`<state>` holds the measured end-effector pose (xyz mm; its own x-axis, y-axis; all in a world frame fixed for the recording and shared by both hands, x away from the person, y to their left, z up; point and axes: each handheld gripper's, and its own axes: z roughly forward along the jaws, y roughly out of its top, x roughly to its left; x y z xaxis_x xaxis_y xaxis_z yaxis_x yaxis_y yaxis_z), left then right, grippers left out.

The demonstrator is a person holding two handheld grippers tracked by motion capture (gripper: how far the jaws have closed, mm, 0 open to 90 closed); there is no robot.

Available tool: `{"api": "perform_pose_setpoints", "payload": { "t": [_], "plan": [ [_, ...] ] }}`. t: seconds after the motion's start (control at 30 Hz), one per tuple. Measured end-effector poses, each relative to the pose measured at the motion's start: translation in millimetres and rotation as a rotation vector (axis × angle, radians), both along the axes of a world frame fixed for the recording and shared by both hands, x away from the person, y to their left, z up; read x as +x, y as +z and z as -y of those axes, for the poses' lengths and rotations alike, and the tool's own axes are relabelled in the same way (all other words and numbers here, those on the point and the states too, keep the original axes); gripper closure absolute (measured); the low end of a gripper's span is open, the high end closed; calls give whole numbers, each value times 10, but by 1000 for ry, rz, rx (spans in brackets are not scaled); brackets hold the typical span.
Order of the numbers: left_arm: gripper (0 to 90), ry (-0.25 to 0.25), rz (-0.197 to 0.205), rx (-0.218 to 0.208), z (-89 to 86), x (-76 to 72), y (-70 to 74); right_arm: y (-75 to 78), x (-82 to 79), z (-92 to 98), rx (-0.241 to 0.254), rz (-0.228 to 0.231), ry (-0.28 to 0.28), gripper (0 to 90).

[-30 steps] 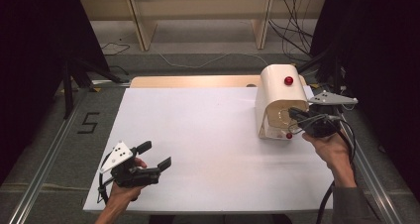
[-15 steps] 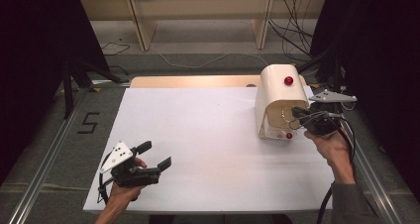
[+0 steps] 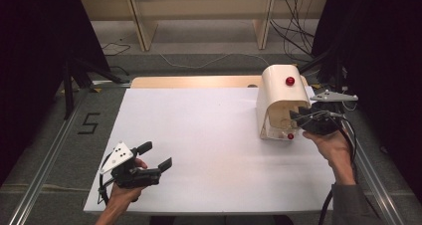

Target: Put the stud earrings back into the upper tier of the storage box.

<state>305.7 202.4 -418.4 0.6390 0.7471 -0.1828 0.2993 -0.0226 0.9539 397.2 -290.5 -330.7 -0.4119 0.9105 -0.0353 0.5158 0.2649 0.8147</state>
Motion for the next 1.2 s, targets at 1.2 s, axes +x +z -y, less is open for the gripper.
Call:
{"api": "perform_pose_setpoints", "payload": {
  "t": [1.2],
  "plan": [
    [80, -17, -19, 2, 5, 2, -8, -366, -549, -541, 315, 106, 355, 377]
  ]
}}
